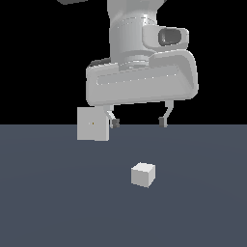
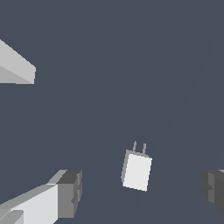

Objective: Plug the charger into the wall socket.

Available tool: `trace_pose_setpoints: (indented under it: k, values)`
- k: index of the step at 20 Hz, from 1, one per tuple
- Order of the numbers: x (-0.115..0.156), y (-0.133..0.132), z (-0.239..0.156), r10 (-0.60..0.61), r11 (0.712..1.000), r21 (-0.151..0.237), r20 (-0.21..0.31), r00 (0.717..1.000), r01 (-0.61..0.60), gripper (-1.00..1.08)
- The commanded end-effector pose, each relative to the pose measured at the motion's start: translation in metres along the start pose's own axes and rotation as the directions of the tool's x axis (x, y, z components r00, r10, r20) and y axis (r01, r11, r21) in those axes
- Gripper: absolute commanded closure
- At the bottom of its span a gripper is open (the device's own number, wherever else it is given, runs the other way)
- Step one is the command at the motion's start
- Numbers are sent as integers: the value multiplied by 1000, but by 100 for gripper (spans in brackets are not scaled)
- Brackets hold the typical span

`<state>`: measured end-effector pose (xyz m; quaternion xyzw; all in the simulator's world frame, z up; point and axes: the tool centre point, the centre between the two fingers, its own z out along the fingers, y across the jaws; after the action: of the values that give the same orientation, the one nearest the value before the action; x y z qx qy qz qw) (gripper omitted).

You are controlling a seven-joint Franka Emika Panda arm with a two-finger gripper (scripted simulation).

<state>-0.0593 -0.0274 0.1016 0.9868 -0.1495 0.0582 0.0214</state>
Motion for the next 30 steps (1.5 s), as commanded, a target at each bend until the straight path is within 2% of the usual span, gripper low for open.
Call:
trace_pose_setpoints:
  k: [1,7,14,24,30]
  values:
    - [-6,3,7,49,999,-1,-26,998,-49,-92]
    - [-17,9,22,139,990,-2,-74,988,-139,-92]
    - [-23,13,33,198,980,-2,-106,974,-200,-92]
    - [-25,13,38,211,977,-2,-113,971,-213,-92]
    - [-29,13,57,214,977,-2,-114,970,-215,-92]
